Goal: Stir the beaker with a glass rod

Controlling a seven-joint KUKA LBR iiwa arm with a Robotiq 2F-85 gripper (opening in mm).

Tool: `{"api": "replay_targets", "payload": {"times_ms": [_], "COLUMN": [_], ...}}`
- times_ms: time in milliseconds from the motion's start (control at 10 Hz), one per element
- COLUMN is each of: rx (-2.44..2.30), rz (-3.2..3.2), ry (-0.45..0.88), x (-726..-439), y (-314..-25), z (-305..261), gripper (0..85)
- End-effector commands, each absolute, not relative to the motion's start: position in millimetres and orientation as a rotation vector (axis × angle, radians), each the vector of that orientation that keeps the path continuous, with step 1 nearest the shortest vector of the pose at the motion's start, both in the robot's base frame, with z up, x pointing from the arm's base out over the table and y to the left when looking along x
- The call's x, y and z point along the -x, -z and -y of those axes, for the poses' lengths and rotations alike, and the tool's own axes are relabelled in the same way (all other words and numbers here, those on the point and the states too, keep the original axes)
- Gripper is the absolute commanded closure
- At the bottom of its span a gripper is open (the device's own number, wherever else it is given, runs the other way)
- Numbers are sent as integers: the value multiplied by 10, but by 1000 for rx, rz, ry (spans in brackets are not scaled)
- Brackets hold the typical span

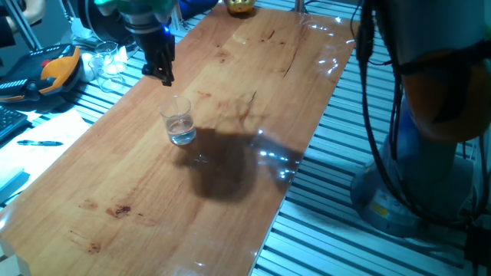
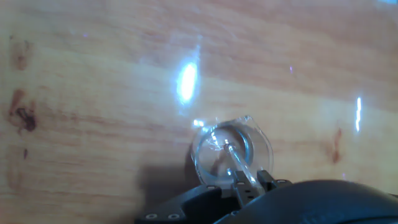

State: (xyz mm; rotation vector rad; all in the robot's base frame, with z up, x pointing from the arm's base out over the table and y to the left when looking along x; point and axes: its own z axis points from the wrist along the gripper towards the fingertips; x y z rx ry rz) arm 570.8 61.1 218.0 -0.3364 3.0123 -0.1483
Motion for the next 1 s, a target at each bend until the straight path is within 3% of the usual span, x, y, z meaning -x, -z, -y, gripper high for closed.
{"api": "replay_targets", "payload": {"times_ms": [0,400,900], "rx": [246,-7,266], "rz": [-2989,-3196,-3194], "ry": [65,-132,139], "x": [-5705,-5711,-5708], "y": [-2174,-2134,-2179], "z": [-615,-624,-615], "gripper": [850,850,850]}}
